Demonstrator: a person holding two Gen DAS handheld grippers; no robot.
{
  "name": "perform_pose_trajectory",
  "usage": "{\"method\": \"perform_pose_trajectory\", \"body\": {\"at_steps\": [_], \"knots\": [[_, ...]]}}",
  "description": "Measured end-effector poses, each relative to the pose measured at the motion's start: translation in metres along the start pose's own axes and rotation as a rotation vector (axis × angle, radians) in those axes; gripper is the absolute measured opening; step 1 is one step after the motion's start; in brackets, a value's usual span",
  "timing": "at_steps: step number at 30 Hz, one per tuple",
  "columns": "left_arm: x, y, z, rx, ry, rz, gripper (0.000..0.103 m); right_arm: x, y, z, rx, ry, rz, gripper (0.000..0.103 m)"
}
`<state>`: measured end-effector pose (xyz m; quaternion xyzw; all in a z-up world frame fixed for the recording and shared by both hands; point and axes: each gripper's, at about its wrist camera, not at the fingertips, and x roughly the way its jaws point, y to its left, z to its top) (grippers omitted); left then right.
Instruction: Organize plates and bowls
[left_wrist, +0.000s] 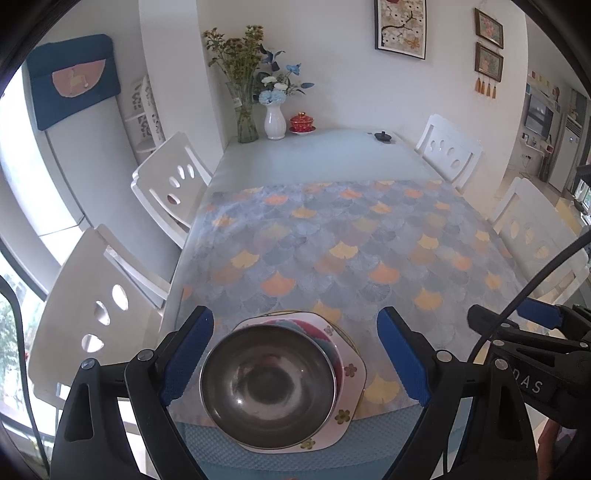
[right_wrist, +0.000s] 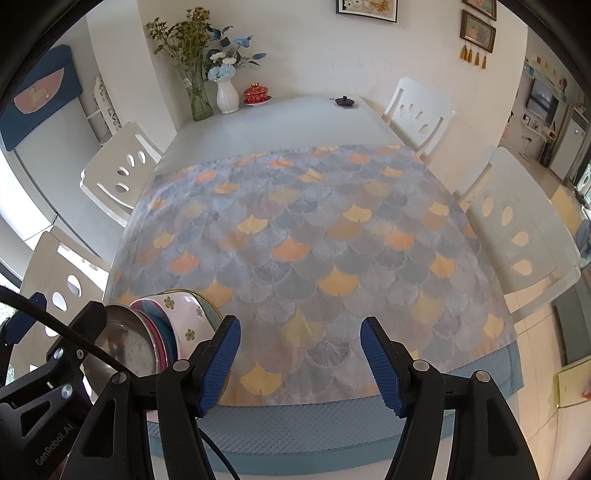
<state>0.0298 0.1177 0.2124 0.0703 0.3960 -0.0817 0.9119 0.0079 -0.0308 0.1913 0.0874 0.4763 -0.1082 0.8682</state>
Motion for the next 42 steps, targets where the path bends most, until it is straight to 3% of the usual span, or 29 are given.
{"method": "perform_pose_trajectory", "body": {"at_steps": [7,42], "knots": [[0.002,0.003,0.000,-0.008,0.010,-0.015,0.090,-0.006,0.011,0.001,-0.025,-0.027,-0.019,0.065],[0.002,0.010,-0.004,-0.025,0.017,-0.038,0.090,-0.002,0.015,-0.004,-0.014,0.004,-0.003,0.065]]}}
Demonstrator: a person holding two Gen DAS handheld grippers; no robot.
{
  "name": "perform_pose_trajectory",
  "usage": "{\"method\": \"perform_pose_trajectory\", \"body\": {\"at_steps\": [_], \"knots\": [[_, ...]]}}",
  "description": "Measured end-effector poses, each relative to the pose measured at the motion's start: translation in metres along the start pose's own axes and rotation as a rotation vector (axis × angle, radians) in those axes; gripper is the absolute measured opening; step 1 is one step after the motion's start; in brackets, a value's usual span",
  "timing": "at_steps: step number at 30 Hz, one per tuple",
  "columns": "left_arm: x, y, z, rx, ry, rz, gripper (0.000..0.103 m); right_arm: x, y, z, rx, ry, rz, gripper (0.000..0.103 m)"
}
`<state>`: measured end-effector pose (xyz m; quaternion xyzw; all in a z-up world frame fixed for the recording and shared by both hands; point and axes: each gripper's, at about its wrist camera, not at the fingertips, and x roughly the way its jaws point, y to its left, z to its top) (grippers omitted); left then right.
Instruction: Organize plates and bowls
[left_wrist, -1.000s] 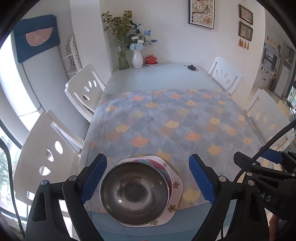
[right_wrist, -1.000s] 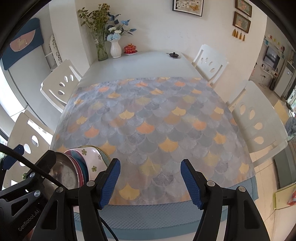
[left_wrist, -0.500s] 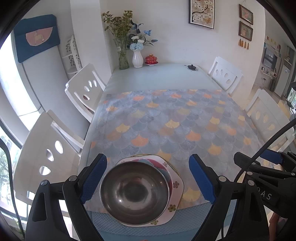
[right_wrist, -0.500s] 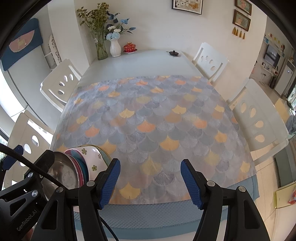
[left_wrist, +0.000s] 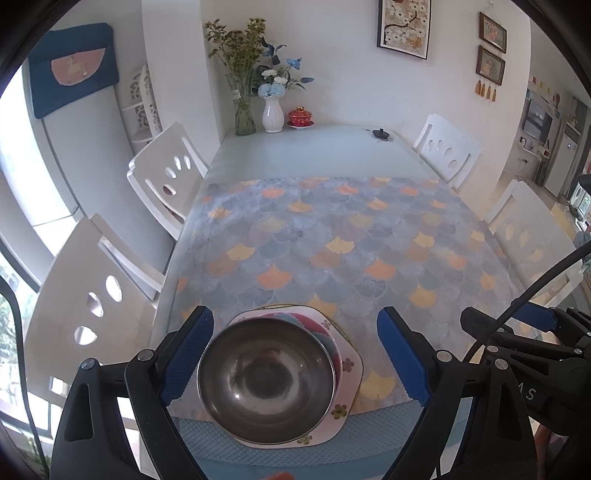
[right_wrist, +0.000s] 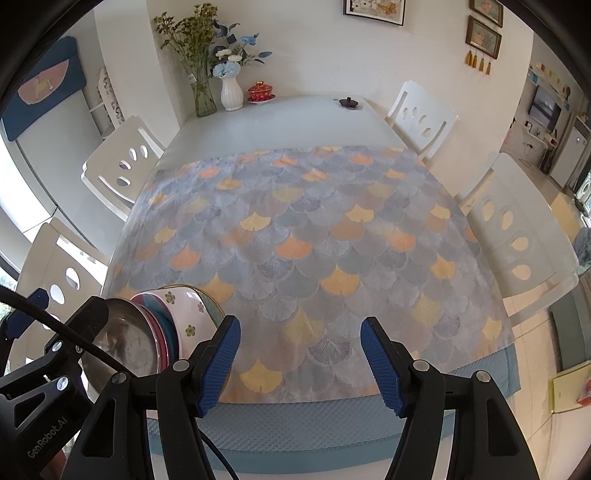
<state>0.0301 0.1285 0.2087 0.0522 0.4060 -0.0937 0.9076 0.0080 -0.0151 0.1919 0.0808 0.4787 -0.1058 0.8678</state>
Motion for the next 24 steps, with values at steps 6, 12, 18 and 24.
{"method": "perform_pose_trajectory", "body": {"at_steps": [6,12,18,24], "knots": [[0.000,0.000,0.000,0.003,0.000,0.003,0.090,-0.001,0.001,-0.001,-0.005,0.000,0.000,0.065],[0.000,0.002,0.000,-0.015,0.017,-0.040,0.090,-0.001,0.001,-0.001,0.002,0.004,0.001,0.065],[0.001,0.009,-0.002,-0.047,0.013,-0.034,0.090,0.000,-0.001,-0.001,0.004,0.007,0.001,0.065],[0.001,0.010,0.002,-0.045,0.006,0.000,0.090,0.001,-0.003,-0.002,0.007,0.012,0.005,0.065]]}}
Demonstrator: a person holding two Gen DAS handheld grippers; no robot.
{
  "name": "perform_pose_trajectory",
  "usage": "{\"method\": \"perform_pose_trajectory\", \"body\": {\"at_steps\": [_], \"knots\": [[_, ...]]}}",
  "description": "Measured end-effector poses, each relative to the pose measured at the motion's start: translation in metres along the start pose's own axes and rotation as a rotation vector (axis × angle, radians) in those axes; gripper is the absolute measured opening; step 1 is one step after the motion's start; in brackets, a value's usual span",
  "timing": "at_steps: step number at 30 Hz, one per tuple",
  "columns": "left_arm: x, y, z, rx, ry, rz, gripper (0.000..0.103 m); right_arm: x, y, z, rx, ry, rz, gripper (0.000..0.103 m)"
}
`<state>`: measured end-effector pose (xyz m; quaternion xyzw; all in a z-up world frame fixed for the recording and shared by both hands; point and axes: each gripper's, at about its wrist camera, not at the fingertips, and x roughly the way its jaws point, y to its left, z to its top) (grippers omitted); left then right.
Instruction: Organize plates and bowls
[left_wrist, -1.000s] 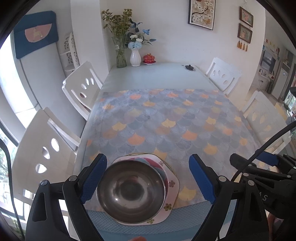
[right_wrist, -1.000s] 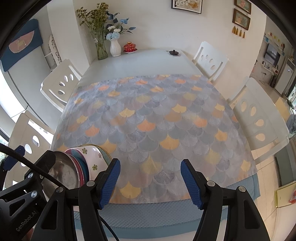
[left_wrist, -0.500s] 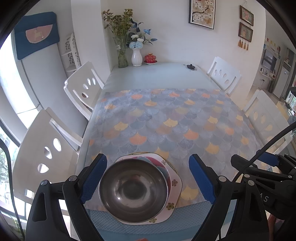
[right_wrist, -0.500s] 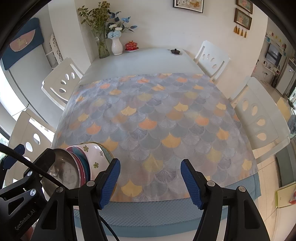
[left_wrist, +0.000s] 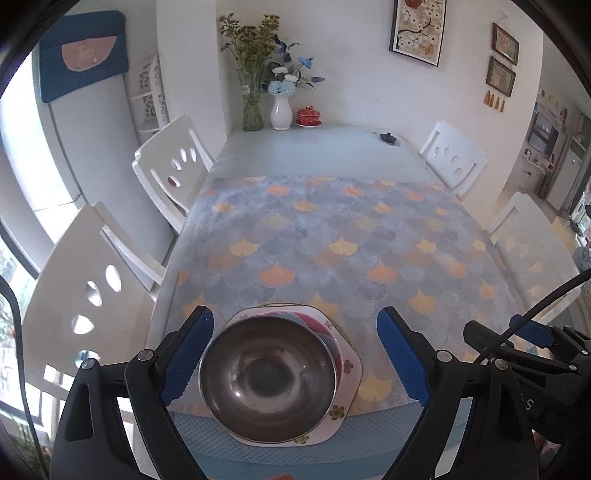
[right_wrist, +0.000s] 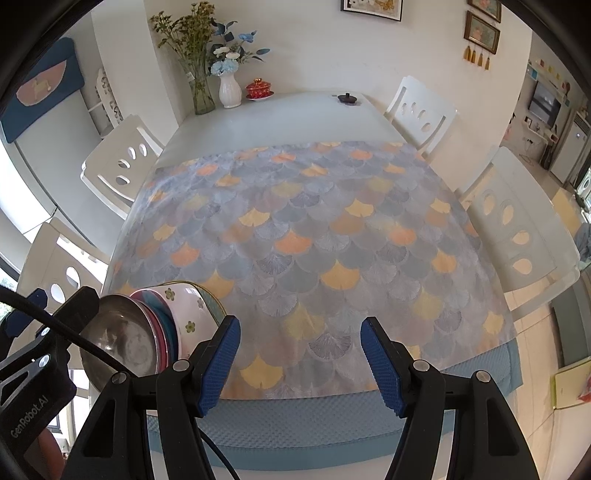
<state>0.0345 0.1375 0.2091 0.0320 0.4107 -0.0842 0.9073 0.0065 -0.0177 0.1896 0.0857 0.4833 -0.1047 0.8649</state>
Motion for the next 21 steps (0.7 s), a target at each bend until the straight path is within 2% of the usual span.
{"method": "perform_pose_trajectory", "body": {"at_steps": [21], "knots": [[-0.0022,-0.0024,0.0004,0.020,0.001,-0.001,0.090,-0.0001,-0.0013,-0.0003,-0.001,0.001,0.004,0.065]]}}
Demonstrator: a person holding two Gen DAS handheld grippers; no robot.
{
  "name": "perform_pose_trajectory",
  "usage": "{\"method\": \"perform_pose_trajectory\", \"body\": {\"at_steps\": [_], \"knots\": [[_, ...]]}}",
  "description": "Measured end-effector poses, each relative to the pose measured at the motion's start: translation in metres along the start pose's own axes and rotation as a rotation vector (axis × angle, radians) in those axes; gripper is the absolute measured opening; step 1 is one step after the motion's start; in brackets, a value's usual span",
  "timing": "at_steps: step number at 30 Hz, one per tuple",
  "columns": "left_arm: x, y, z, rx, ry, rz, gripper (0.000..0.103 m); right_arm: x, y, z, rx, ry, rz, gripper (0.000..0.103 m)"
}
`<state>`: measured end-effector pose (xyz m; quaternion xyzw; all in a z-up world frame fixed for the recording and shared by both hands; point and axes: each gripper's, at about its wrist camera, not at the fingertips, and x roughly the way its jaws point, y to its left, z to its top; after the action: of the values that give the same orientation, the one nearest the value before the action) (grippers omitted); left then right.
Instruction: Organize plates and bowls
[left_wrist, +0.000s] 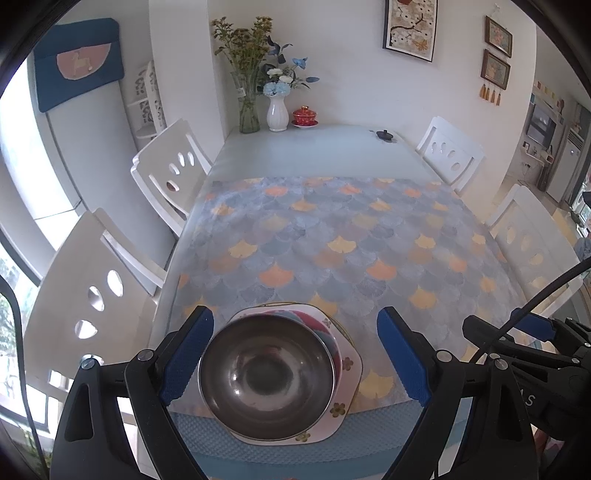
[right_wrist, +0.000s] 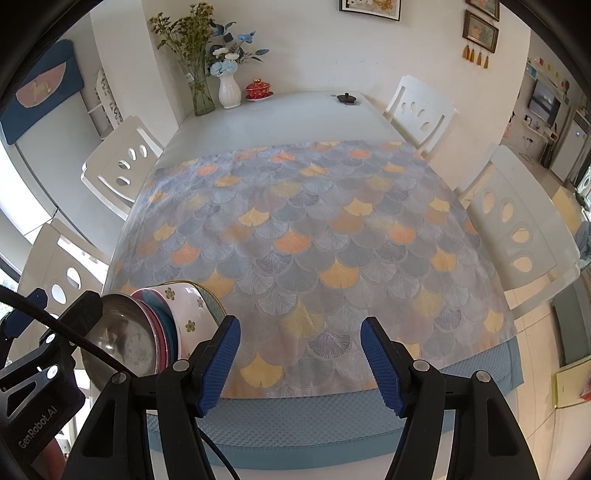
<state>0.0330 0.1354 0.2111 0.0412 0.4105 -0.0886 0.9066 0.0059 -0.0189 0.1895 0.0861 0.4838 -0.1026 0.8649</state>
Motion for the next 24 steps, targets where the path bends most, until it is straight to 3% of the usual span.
{"method": "perform_pose_trajectory", "body": {"at_steps": [19,24], "knots": [[-0.0031,0.0017,-0.0009,-0.006,-0.001,0.007,0.090,-0.0016,0.0051,-0.0018,0.003,0.014,0.026,0.065],[-0.0093,-0.0040,0.0014,-0.011,-0.026,0.079,0.090,-0.0035,0.0031,-0.0007,-0.024,0.003,0.042,0.065]]}}
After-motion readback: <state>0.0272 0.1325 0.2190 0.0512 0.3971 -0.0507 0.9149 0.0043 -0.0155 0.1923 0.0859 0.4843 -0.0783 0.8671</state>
